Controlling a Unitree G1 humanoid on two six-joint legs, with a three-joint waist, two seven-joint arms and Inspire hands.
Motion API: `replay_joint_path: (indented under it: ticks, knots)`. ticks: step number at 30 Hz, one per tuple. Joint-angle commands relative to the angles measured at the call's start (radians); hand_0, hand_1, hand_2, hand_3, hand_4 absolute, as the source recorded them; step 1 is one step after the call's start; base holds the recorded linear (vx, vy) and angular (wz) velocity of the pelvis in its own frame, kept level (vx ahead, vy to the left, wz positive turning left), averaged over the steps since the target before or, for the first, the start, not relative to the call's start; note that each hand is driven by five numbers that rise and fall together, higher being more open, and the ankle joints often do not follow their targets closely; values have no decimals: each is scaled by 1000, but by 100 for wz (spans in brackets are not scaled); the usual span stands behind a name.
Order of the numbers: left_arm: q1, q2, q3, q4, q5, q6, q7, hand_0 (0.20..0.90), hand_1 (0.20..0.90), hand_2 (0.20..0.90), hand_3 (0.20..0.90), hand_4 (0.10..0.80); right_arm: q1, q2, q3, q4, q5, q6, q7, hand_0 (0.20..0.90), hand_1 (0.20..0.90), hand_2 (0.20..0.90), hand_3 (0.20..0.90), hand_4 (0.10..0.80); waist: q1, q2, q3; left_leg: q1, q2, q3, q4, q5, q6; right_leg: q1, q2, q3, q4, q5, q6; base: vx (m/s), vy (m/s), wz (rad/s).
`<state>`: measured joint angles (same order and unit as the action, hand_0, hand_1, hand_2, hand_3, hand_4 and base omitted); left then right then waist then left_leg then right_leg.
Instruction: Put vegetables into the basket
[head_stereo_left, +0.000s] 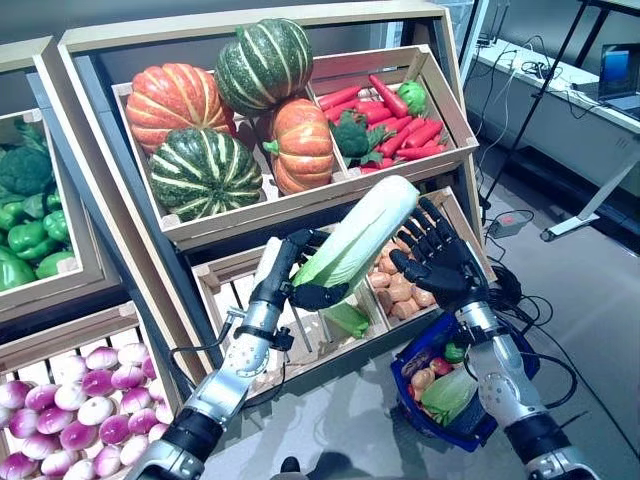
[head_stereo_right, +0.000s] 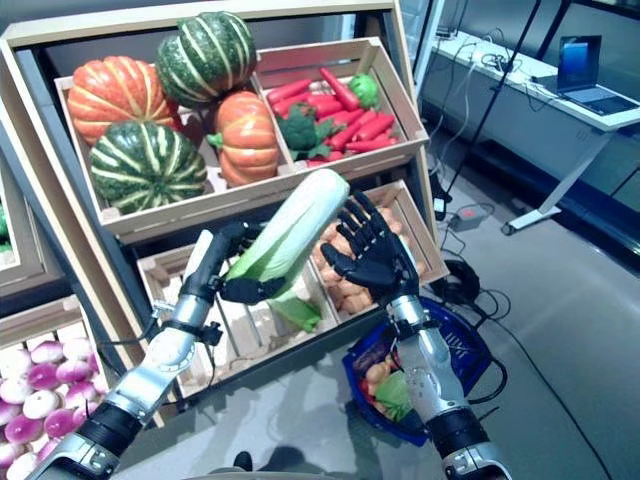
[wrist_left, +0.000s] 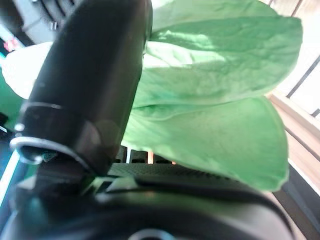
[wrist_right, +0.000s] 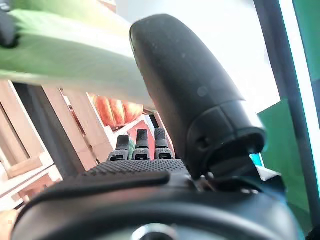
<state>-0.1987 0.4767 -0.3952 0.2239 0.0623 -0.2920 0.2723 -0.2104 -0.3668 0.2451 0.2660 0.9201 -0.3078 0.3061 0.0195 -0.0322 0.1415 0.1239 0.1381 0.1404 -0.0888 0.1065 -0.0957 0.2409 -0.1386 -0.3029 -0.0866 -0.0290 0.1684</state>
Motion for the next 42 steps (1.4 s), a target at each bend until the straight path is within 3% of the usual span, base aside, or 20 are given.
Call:
replay_joint_path:
  ticks: [1,25,37,38,39,40,42]
  knots:
    - [-171,18,-17,-52,32,-158,43,300,300,300,300,400,-143,4,-46,-98,60,-10,77,900,900,900,900,800,13,-3,-51,55,-6,7,2,-110,1,-30,-15,2,5,48,-47,0,0,0]
    - [-231,43,-151,-69,260,-216,117,300,300,300,300,400,-201,56,-26,-86,209,8,152,900,900,900,900,800,10,-6,-51,62,0,0,2,-120,4,-23,-16,16,0,45,-43,-4,1,0]
    - [-214,21,-241,-1,216,-211,27,300,300,300,300,400,-243,114,-46,-134,325,-8,210,900,900,900,900,800,14,-2,-53,55,0,-5,2,-123,6,-30,-20,20,-1,42,-41,-5,-1,0]
    - [-213,19,-246,0,216,-214,28,300,300,300,300,400,-244,117,-46,-137,330,-9,217,815,815,815,815,744,14,-2,-53,54,0,-4,2,-123,6,-31,-20,20,-1,43,-41,0,0,0]
    - [-215,18,-254,1,215,-219,33,300,300,300,300,400,-249,118,-45,-139,337,-11,218,434,434,434,434,489,14,-2,-53,54,1,-4,2,-122,6,-31,-20,20,-1,43,-40,0,0,0]
    - [-216,16,-257,1,214,-221,36,300,300,300,300,400,-252,120,-44,-139,345,-15,220,300,300,300,300,400,14,-2,-53,54,1,-4,2,-122,6,-31,-20,20,-1,43,-41,0,0,0]
    - [-217,12,-263,2,215,-226,43,300,300,300,300,400,-254,124,-44,-141,358,-12,223,300,300,300,300,400,15,-2,-54,54,1,-4,2,-123,6,-31,-20,20,-1,42,-41,0,0,0]
